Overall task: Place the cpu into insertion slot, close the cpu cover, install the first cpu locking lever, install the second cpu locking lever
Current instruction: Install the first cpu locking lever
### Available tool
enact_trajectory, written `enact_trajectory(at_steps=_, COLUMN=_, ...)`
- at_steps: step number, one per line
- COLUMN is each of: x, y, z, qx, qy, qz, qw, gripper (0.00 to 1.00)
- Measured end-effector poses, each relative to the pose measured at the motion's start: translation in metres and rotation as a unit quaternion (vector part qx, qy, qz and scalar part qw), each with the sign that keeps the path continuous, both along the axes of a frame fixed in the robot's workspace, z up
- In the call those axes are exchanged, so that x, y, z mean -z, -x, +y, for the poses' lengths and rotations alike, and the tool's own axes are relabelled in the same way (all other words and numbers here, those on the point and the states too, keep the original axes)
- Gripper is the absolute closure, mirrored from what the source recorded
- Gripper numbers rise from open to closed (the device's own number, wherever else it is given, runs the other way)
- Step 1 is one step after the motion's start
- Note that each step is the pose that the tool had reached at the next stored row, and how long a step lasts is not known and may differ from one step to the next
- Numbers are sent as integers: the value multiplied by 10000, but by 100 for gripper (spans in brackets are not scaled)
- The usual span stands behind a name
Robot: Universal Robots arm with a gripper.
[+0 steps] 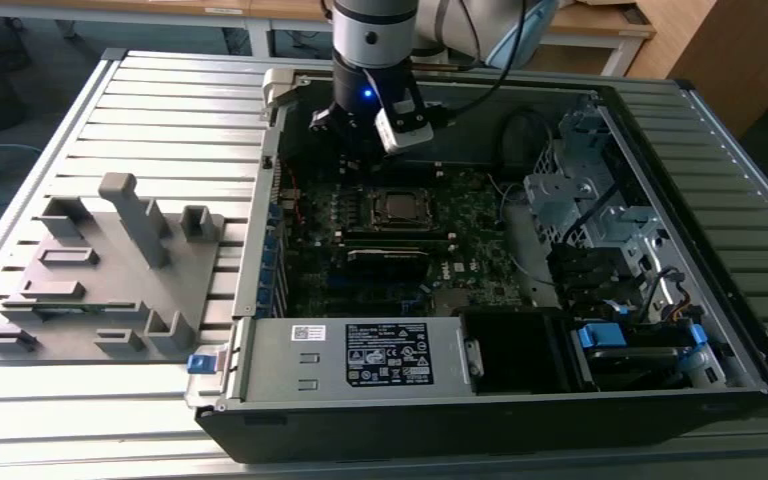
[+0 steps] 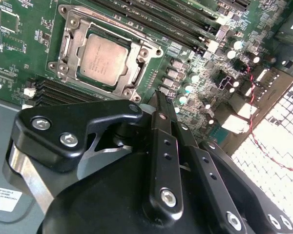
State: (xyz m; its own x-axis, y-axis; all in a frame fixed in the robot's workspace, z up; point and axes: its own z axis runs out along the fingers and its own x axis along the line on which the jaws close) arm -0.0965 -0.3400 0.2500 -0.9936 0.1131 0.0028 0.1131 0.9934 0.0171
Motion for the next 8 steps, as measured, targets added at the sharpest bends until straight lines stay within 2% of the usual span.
enact_trajectory(at_steps=4, x=-11, y=1, z=-1, qx=0, qy=2, qz=1, qw=10000, gripper=90)
enact_trajectory(at_steps=8, x=-50, y=1, z=-1, qx=0, qy=0, qz=0, qw=10000, gripper=90)
